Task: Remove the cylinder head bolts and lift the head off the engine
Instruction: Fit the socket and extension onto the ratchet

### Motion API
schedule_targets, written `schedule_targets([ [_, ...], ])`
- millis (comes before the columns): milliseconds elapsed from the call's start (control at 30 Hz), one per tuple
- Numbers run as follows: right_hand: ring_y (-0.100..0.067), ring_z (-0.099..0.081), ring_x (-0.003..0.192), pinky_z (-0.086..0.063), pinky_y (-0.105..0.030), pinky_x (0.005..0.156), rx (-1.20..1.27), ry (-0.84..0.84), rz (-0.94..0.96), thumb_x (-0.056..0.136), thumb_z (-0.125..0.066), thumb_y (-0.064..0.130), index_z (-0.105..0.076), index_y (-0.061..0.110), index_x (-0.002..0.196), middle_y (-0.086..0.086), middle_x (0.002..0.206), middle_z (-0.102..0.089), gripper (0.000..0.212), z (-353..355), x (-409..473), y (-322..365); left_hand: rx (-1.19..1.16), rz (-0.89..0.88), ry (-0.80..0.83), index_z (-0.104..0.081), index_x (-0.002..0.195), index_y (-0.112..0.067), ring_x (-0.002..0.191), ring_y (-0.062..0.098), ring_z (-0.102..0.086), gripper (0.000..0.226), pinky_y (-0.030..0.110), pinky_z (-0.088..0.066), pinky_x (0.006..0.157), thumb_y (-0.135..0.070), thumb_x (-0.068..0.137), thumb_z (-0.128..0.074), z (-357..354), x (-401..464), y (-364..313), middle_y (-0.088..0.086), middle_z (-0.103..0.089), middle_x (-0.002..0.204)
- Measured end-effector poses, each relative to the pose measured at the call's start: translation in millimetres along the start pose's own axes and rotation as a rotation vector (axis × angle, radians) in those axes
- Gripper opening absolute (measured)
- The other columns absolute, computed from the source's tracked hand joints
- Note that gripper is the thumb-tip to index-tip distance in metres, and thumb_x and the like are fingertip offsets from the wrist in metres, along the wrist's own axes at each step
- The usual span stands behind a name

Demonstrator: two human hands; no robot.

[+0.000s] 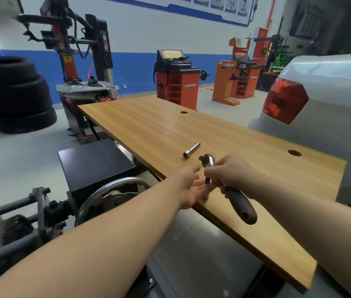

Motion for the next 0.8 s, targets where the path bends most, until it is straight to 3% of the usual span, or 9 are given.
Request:
schedule_targets([
  [100,-0.014,-0.067,0.048,-0.054,-0.027,0.047,-0.044,-0.074,0.016,0.082,-0.077,0.039,-0.078,0.011,0.073,-0.002,0.060,-0.072,0.029,-0.9,-2.4,-0.3,0.122,-0.107,-0.019,-0.068,0.131,-0.002,0.102,0.035,-0.079,0.030,0.040,-0.067,0.078,-0.014,0.104,-0.063,3.0,12.5,2.1,0.022,-0.071,0.125],
  [200,-0.016,-0.067,0.051,-0.061,-0.033,0.053,0.012,-0.121,-0.023,0.083,-0.074,0.034,-0.078,0.012,0.075,-0.006,0.066,-0.072,0.024,6.0,0.6,-10.3,0.613,-0.244,-0.121,-0.070,0.132,-0.014,0.107,0.023,-0.076,0.031,0.039,-0.065,0.089,-0.012,0.101,-0.066,6.9,18.2,1.4,0.008,-0.070,0.125],
  [267,-0.017,-0.066,0.052,-0.062,-0.035,0.054,0.069,-0.102,-0.034,0.086,-0.076,0.037,-0.079,0.011,0.078,-0.008,0.068,-0.072,0.028,4.9,1.6,-16.7,0.816,-0.296,-0.122,-0.063,0.142,-0.028,0.106,0.018,-0.071,0.044,0.036,-0.063,0.090,-0.020,0.099,-0.071,4.5,19.7,5.7,-0.005,-0.069,0.115],
  [367,-0.019,-0.065,0.054,-0.058,-0.033,0.054,0.186,-0.075,0.013,0.086,-0.085,0.039,-0.077,0.015,0.094,-0.012,0.077,-0.072,0.027,3.7,2.6,-22.2,0.909,-0.392,-0.226,-0.064,0.136,-0.031,0.094,0.012,-0.071,0.036,0.030,-0.061,0.076,-0.036,0.101,-0.071,9.1,23.1,5.5,-0.010,-0.069,0.104],
  [467,-0.024,-0.072,0.062,-0.062,-0.037,0.059,0.270,-0.077,0.070,0.087,-0.084,0.017,-0.055,0.024,0.127,-0.018,0.095,-0.073,0.050,15.1,6.7,-20.7,0.691,-0.442,-0.277,-0.063,0.139,-0.026,0.095,0.010,-0.067,0.036,0.025,-0.053,0.068,-0.036,0.104,-0.065,17.3,21.8,0.8,-0.008,-0.069,0.104],
  [567,-0.028,-0.076,0.072,-0.061,-0.032,0.060,0.221,-0.087,0.086,0.089,-0.080,0.008,-0.037,0.037,0.148,-0.013,0.100,-0.075,0.078,33.5,26.0,-9.1,0.191,-0.370,-0.194,-0.065,0.134,-0.017,0.096,0.022,-0.077,0.030,0.037,-0.063,0.075,-0.029,0.106,-0.063,23.2,3.8,-7.3,0.009,-0.075,0.108],
  [633,-0.024,-0.068,0.071,-0.054,-0.027,0.054,0.077,-0.115,0.013,0.092,-0.076,0.011,-0.053,0.021,0.142,-0.008,0.095,-0.073,0.056,39.0,50.9,0.2,-0.118,-0.301,-0.079,-0.068,0.122,-0.005,0.084,0.030,-0.081,0.024,0.039,-0.065,0.071,-0.023,0.106,-0.064,23.4,-16.7,-13.7,0.019,-0.078,0.100],
  [700,-0.018,-0.060,0.067,-0.046,-0.026,0.048,-0.098,-0.164,-0.054,0.092,-0.071,0.021,-0.069,0.016,0.116,-0.007,0.087,-0.069,0.025,34.6,84.8,11.9,-0.181,-0.277,-0.007,-0.068,0.113,0.004,0.081,0.034,-0.081,0.024,0.038,-0.066,0.070,-0.018,0.107,-0.062,23.9,-39.4,-20.6,0.022,-0.079,0.087],
  [800,-0.019,-0.063,0.067,-0.046,-0.028,0.052,-0.316,-0.208,-0.033,0.092,-0.071,0.032,-0.069,0.012,0.097,-0.007,0.080,-0.069,0.021,9.9,140.5,36.8,-0.178,-0.277,0.014,-0.069,0.104,0.008,0.080,0.036,-0.080,0.025,0.039,-0.068,0.071,-0.014,0.108,-0.059,26.5,-73.7,-27.4,0.023,-0.078,0.085],
])
Point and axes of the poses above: each hand's wrist, its own x-axis towards the middle knuckle, its own z-axis out of the back of the hand, y = z × x, the point moved 4 cm from there along x, towards the middle knuckle
